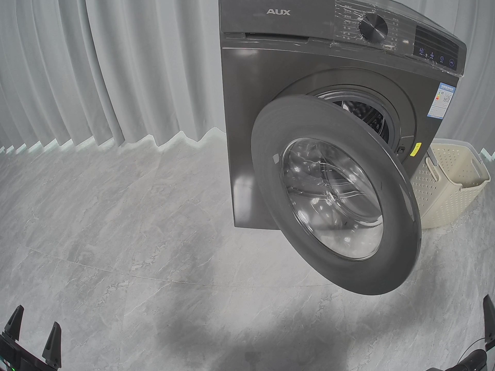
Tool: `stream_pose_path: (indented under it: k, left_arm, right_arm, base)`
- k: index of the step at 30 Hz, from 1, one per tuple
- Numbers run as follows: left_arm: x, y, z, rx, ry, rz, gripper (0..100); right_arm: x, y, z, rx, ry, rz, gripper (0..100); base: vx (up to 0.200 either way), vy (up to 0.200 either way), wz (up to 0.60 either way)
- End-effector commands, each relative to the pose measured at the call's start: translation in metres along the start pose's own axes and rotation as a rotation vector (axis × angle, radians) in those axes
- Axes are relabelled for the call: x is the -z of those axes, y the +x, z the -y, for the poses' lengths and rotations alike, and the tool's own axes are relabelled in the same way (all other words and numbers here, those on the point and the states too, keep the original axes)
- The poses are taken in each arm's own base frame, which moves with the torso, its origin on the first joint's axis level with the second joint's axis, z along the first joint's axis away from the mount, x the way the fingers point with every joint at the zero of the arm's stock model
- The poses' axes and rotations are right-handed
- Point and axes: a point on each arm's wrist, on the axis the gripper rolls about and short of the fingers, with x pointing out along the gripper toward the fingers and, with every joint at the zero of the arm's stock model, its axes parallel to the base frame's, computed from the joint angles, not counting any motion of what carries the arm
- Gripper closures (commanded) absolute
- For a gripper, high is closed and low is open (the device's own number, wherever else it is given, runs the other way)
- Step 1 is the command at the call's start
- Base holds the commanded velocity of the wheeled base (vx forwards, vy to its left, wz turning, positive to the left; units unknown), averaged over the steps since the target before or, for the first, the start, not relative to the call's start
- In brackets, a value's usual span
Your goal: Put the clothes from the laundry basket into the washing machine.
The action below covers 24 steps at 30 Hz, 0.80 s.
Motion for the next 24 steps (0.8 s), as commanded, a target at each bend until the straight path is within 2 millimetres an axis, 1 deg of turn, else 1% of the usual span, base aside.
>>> stream_pose_path:
  k: [1, 5, 7, 8, 9, 10, 13, 14, 16, 21, 22, 24]
  left_arm:
    - [0.007, -0.001, 0.000, 0.034, 0.010, -0.020, 0]
    - [0.007, -0.001, 0.000, 0.026, 0.010, -0.020, 0]
    - [0.007, -0.001, 0.000, 0.028, 0.014, -0.020, 0]
    - [0.007, -0.001, 0.000, 0.028, 0.013, -0.020, 0]
    - [0.007, -0.001, 0.000, 0.028, 0.011, -0.020, 0]
    - [0.007, -0.001, 0.000, 0.028, 0.011, -0.020, 0]
    - [0.007, -0.001, 0.000, 0.028, 0.011, -0.020, 0]
    - [0.007, -0.001, 0.000, 0.028, 0.011, -0.020, 0]
    - [0.007, -0.001, 0.000, 0.029, 0.013, -0.020, 0]
    - [0.007, -0.001, 0.000, 0.028, 0.013, -0.020, 0]
    - [0.007, -0.001, 0.000, 0.028, 0.013, -0.020, 0]
    - [0.007, -0.001, 0.000, 0.028, 0.011, -0.020, 0]
  right_arm:
    - [-0.029, 0.013, 0.000, -0.164, 0.036, -0.108, 0]
    - [-0.031, 0.037, 0.000, -0.253, 0.060, -0.238, 0]
    - [-0.034, 0.050, 0.000, -0.295, 0.061, -0.279, 0]
    - [-0.035, 0.053, 0.000, -0.301, 0.061, -0.283, 0]
    - [-0.038, 0.067, 0.000, -0.317, 0.053, -0.302, 0]
    - [-0.038, 0.071, 0.000, -0.322, 0.050, -0.310, 0]
    - [-0.039, 0.098, 0.000, -0.357, 0.034, -0.344, 0]
    - [-0.039, 0.101, -0.001, -0.360, 0.034, -0.351, 0]
    - [-0.041, 0.118, -0.001, -0.361, 0.031, -0.362, 0]
    - [-0.045, 0.144, -0.003, -0.376, 0.033, -0.408, 0]
    - [-0.046, 0.155, -0.004, -0.378, 0.035, -0.428, 0]
    - [-0.047, 0.170, -0.004, -0.369, 0.037, -0.451, 0]
  base:
    - [0.000, 0.000, 0.00]
    - [0.000, 0.000, 0.00]
    - [0.000, 0.000, 0.00]
    - [0.000, 0.000, 0.00]
    - [0.000, 0.000, 0.00]
    - [0.000, 0.000, 0.00]
    - [0.000, 0.000, 0.00]
    - [0.000, 0.000, 0.00]
    - [0.000, 0.000, 0.00]
    - [0.000, 0.000, 0.00]
    - [0.000, 0.000, 0.00]
    - [0.000, 0.000, 0.00]
